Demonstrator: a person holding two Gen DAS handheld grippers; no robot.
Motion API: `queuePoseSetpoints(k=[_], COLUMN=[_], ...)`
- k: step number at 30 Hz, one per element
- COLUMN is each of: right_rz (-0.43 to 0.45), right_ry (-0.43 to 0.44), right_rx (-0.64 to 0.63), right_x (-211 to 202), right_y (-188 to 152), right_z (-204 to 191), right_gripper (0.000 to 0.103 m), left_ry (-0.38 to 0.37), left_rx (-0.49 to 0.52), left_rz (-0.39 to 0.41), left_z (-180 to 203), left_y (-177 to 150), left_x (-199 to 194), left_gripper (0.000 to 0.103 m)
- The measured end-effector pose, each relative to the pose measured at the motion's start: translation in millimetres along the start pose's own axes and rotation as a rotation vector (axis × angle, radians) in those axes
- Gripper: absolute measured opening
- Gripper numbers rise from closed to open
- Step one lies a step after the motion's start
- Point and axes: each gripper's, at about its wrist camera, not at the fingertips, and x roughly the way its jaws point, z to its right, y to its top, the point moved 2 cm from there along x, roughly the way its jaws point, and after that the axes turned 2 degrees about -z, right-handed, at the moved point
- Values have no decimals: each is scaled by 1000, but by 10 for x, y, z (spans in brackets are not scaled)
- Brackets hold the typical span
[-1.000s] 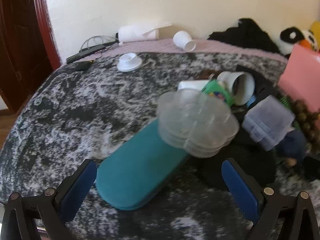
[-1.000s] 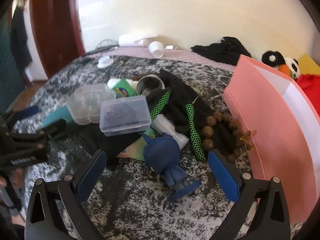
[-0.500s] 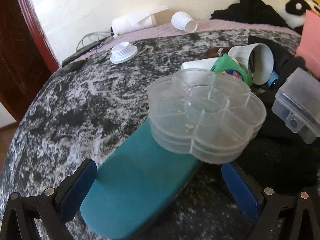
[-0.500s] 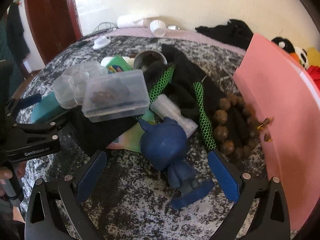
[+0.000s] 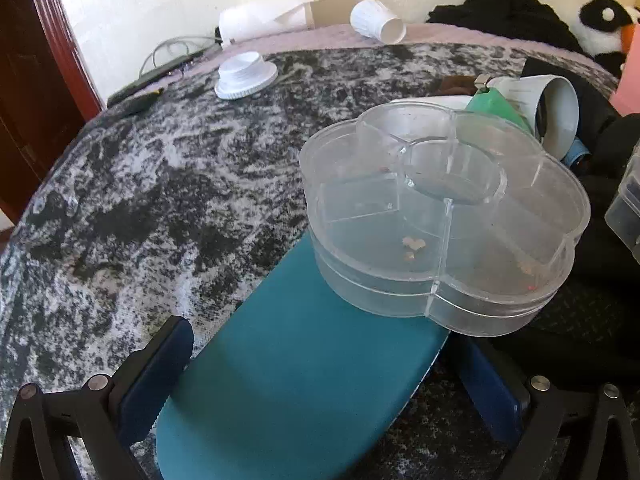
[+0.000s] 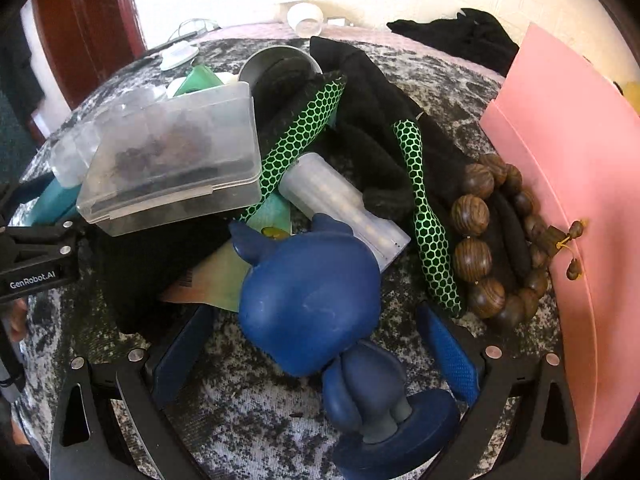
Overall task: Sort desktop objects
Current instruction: 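Close the left gripper on the teal case while the right gripper grasps the blue figurine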
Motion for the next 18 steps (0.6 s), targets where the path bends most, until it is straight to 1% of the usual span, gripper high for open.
queuePoseSetpoints(k=[2,3,4,5,7,9,11,14,15,16,17,18], right_rz=[10,17,20,20,22,22,21,30,37,45,53,62], right_ry=[12,24,39,56,82,92,112,127,127,128,128,128], right_rx=[-3,-10,-11,-10,-4,8,32,48,45,43,40,37], right_x=[-20,-43,-62,-79,-105,-113,-135,-192,-230,-268,-307,-344], right_y=[10,15,18,20,21,17,17,0,-12,-25,-37,-45], right_z=[-12,-28,-39,-45,-53,-45,-21,2,-13,-27,-42,-59], right_gripper=[90,75,52,47,46,46,46,46,46,46,46,46], left_ry=[-1,0,0,-3,-7,-4,0,9,8,7,15,33], left_rx=[-2,-2,0,3,8,29,44,51,41,32,23,15], left_rz=[-9,-14,-17,-16,-13,-4,15,73,92,111,128,143], left_z=[3,6,11,20,45,98,148,206,210,214,209,197], left_y=[0,-1,-2,-4,-11,-22,-27,-12,-8,-4,-3,-6], left_x=[-18,-30,-49,-79,-151,-243,-354,-627,-721,-814,-891,-953], left_gripper=[99,96,91,88,79,76,74,72,66,52,45,36])
